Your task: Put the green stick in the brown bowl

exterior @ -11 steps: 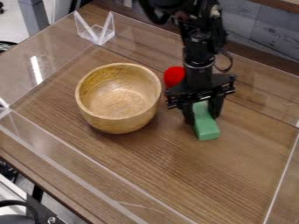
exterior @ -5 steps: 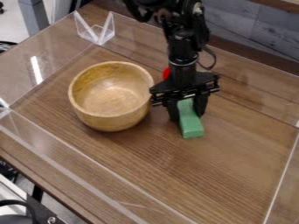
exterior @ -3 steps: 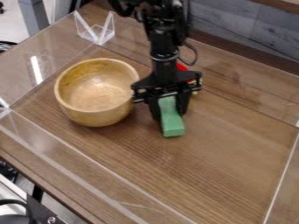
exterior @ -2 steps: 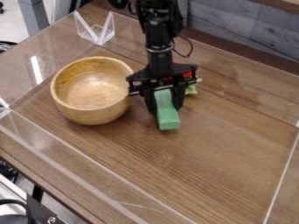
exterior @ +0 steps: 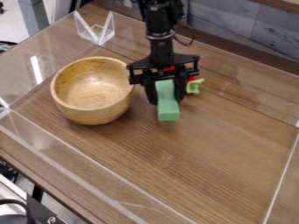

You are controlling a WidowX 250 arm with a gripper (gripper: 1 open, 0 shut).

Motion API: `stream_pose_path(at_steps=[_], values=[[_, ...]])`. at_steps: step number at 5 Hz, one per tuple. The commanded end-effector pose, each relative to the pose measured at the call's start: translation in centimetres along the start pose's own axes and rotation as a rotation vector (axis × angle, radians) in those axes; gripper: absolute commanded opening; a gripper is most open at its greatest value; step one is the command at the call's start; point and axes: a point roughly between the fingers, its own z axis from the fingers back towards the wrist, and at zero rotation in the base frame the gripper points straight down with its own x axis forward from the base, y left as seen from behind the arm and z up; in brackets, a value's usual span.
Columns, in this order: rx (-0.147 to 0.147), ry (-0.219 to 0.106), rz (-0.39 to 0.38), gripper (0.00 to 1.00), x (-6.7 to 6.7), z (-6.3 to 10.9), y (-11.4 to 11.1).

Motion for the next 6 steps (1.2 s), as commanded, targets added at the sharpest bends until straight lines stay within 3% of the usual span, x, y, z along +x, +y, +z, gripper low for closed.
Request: stream_pose_path(at_steps=[1,2,4,6], values=[[-0.054,-0.067,-0.017,0.0,0.1,3.5,-1.6],[-0.067,-0.061,-0.012,0.0,-0.4,4.7,-2.2],[-0.09,-0.043,-0.073,0.0,0.3,6.4,-0.7],[-0.108,-0.022,-0.13,0.0,-1.4,7.5,-0.6]])
